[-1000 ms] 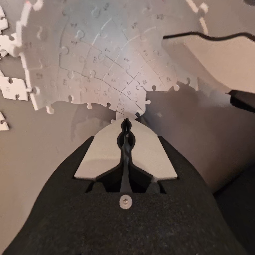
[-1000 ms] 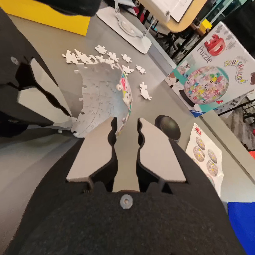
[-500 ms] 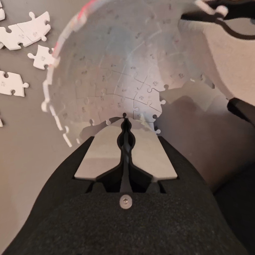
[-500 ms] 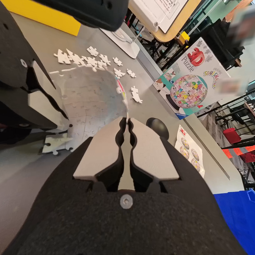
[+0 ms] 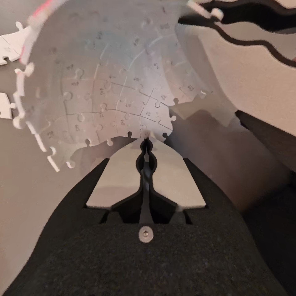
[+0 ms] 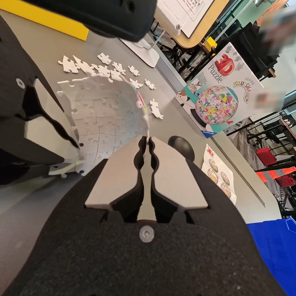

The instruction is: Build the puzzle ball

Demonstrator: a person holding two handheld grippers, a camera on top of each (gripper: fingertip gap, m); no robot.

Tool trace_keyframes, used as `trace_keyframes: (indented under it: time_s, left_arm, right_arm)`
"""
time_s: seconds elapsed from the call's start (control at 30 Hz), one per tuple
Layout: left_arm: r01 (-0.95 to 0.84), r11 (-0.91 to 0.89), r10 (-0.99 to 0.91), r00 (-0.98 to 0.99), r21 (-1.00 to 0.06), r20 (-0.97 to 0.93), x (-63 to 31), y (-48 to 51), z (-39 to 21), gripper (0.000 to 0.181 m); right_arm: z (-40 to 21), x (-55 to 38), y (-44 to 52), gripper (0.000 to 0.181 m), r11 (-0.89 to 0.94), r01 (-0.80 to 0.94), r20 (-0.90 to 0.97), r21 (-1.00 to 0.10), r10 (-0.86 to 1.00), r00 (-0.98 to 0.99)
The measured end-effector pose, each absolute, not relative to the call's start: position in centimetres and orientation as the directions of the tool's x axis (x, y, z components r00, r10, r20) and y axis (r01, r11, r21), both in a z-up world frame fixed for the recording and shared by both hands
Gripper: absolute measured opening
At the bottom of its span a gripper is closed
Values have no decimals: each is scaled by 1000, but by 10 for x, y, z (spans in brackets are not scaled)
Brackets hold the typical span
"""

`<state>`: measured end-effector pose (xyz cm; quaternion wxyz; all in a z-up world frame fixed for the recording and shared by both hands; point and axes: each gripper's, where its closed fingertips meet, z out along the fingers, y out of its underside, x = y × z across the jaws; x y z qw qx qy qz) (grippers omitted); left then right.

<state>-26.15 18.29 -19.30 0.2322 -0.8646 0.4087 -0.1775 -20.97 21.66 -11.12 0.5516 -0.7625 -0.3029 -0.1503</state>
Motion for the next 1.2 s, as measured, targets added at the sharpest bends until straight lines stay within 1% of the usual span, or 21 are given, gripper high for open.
trace_keyframes:
  time_s: [0.13, 0.3, 0.4, 0.5, 0.67, 0.83, 0.93, 1.07, 1.2]
  left_arm:
    - [-635, -564, -792, 596, -528, 129, -261, 183, -193, 0]
    - [-675, -513, -818, 572, -531, 62, -261, 184, -193, 0]
    - [-658, -509, -819, 569, -555, 76, -262, 184, -191, 0]
    - [-585, -504, -808, 579, -636, 108, -270, 189, -171, 0]
    - [-580, -523, -805, 576, -624, 140, -294, 184, -167, 0]
    - [-621, -462, -844, 527, -633, 100, -282, 171, -174, 0]
    - [-608, -451, -849, 518, -653, 103, -266, 169, -175, 0]
    - [-602, -508, -828, 539, -616, 155, -256, 171, -184, 0]
    - [-614, -526, -819, 553, -589, 154, -252, 176, -190, 0]
  right_arm:
    - [-111, -210, 216, 3, -204, 630, 567, -749, 296, 769]
    - [-111, -209, 216, 3, -207, 635, 572, -744, 293, 766]
    - [-111, -207, 216, 3, -211, 637, 575, -742, 290, 765]
    - [-110, -204, 216, 3, -210, 637, 578, -742, 281, 766]
    - [-110, -201, 218, 3, -218, 623, 564, -751, 280, 777]
    - [-109, -201, 219, 3, -216, 618, 560, -756, 275, 781]
    - [-108, -201, 219, 3, -215, 623, 567, -752, 271, 778]
    - [-108, -201, 218, 3, -214, 630, 575, -747, 267, 773]
    - [-107, -202, 217, 3, -205, 636, 583, -744, 267, 767]
